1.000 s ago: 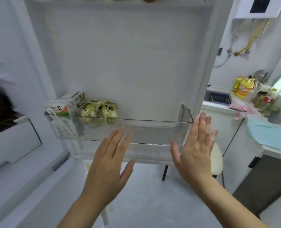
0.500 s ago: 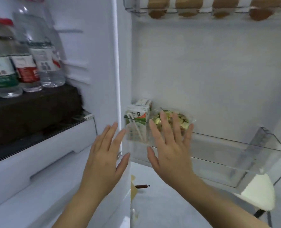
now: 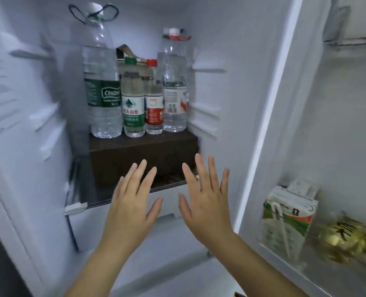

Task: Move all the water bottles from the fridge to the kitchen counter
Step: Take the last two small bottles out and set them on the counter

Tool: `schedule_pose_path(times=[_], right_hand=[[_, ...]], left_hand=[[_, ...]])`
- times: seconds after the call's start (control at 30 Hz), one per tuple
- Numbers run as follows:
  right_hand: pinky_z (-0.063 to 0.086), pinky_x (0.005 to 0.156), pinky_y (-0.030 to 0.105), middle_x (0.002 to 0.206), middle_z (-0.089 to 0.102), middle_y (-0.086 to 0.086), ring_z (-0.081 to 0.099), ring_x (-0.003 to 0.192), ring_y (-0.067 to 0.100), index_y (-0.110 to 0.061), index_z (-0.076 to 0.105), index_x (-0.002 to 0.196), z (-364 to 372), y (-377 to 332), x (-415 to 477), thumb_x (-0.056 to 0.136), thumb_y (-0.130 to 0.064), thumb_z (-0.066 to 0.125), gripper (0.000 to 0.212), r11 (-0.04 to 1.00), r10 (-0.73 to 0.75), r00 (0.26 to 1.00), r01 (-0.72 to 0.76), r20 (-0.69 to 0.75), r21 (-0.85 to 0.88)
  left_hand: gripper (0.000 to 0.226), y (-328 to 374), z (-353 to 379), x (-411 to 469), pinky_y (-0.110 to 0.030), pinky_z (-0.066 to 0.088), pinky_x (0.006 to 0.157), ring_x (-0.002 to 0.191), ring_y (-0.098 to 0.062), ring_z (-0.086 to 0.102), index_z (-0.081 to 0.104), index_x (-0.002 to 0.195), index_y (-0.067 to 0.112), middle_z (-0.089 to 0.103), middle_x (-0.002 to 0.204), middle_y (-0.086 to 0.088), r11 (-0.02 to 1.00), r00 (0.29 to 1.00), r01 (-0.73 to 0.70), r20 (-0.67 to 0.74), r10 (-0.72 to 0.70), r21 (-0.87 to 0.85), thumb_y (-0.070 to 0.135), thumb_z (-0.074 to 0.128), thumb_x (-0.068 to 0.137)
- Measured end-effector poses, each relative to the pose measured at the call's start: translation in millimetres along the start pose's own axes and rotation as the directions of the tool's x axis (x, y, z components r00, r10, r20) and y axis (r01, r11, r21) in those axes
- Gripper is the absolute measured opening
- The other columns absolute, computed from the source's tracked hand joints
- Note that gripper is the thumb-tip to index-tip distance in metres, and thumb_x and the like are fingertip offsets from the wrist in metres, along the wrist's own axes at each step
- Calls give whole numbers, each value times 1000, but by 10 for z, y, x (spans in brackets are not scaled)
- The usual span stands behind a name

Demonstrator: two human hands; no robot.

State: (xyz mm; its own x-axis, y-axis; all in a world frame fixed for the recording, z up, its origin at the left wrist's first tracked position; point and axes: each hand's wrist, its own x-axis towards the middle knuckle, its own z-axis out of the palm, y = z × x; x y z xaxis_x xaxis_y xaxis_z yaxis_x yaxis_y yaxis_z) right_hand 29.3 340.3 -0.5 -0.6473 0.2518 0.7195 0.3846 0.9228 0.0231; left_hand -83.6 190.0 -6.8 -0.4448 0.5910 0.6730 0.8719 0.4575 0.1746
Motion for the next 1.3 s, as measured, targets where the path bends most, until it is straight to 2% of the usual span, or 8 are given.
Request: schedule_pose_path(times=[0.3, 0.4, 0.53, 0.73, 0.9, 0.97, 1.17, 1.3], right_hand=[[3, 118, 58, 162, 21, 9, 7, 151, 30, -22, 30, 151, 673, -339, 1066, 92, -43, 39, 63, 981, 113, 993, -117, 31, 158], [9, 121, 55, 164, 14, 8, 1, 152, 26, -21, 25, 154, 800, -299, 1505, 95, -35, 50, 65, 951, 150, 989, -142, -9, 273], [15, 123, 47, 165, 6, 5, -1, 152, 21, -23, 17, 156, 808, -207, 2087, 99, -33, 46, 64, 876, 228, 972, -178, -60, 449], [20, 112, 22, 159, 28, 3, 24, 146, 15, -17, 32, 150, 532, -236, 2816, 100, -22, 48, 53, 760, 241, 949, -56, -201, 648], [40, 111, 34, 141, 52, 3, 46, 131, 11, -13, 45, 141, 458, -218, 3262, 99, -15, 49, 43, 555, 283, 931, 36, -229, 831], [43, 109, 37, 139, 54, 5, 49, 129, 13, -13, 46, 140, 461, -203, 3410, 99, -15, 49, 41, 510, 289, 942, -3, -169, 860], [51, 95, 35, 132, 58, 5, 56, 112, 16, -14, 47, 140, 508, -177, 3623, 100, -23, 49, 40, 561, 236, 970, -91, -53, 823], [41, 87, 20, 128, 58, 2, 50, 107, 7, -14, 52, 136, 503, -158, 3595, 99, -27, 54, 39, 561, 216, 973, -56, -80, 826]], left_hand=[[61, -641, 110, 863, -43, 28, 115, 146, -24, 24, 37, 147, 16, 30, 156, -6, 996, 988, 91, -123, -88, 15, 45, 45, 94], [64, -674, 147, 1292, -42, 24, 117, 148, -21, 18, 32, 150, 18, 25, 159, -3, 985, 975, 153, -152, -163, -76, 43, 47, 93], [64, -624, 82, 1879, -35, 15, 118, 149, -18, 11, 26, 151, 20, 20, 160, -1, 960, 946, 189, -226, -234, -205, 37, 52, 95], [63, -538, -232, 2611, -37, 22, 118, 148, -22, 16, 26, 151, 17, 20, 160, -5, 970, 906, 150, -366, -212, -189, 32, 53, 96], [63, -543, -396, 3048, -35, 25, 116, 146, -22, 23, 19, 152, 9, 21, 159, -10, 983, 913, 133, -369, -171, -128, 25, 49, 99], [61, -588, -400, 3150, -33, 30, 113, 142, -22, 29, 22, 151, 8, 28, 156, -10, 980, 918, 160, -346, -191, -118, 22, 50, 99], [31, -707, -355, 3275, -30, 46, 88, 107, -23, 54, 50, 125, 5, 51, 123, -10, 983, 908, 174, -375, -185, -62, 15, 50, 96], [25, -705, -378, 3245, -24, 45, 72, 87, -18, 55, 51, 119, 7, 52, 115, -8, 982, 899, 145, -397, -183, -124, 18, 52, 96]])
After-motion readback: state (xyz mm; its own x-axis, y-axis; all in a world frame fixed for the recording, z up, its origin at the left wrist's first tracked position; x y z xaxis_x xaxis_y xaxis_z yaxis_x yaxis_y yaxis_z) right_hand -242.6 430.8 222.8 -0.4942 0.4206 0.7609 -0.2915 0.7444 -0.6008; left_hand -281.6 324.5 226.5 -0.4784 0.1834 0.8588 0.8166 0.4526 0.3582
